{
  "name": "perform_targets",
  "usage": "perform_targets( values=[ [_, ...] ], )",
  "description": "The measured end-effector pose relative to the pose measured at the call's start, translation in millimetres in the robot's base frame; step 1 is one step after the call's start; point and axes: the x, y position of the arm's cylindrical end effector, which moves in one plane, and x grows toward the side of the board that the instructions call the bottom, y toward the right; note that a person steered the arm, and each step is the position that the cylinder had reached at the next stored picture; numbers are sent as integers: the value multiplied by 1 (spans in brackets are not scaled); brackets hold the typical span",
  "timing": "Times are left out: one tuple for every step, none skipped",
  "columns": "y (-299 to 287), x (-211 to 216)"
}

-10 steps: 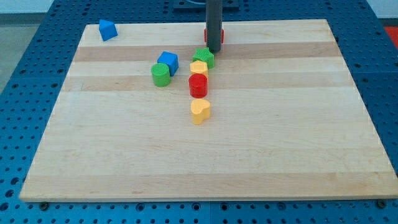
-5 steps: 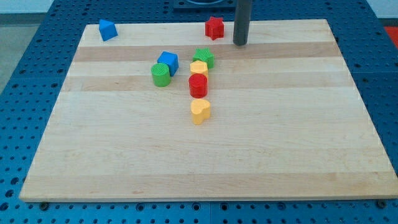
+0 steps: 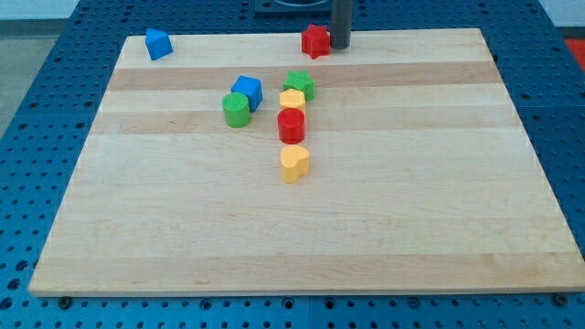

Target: Move the red star to the top centre of the board

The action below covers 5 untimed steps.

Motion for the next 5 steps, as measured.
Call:
perform_targets(
  values=[
    [-5, 2],
    [-8, 10],
    [-8, 14],
    [-6, 21],
    [22, 63]
  ],
)
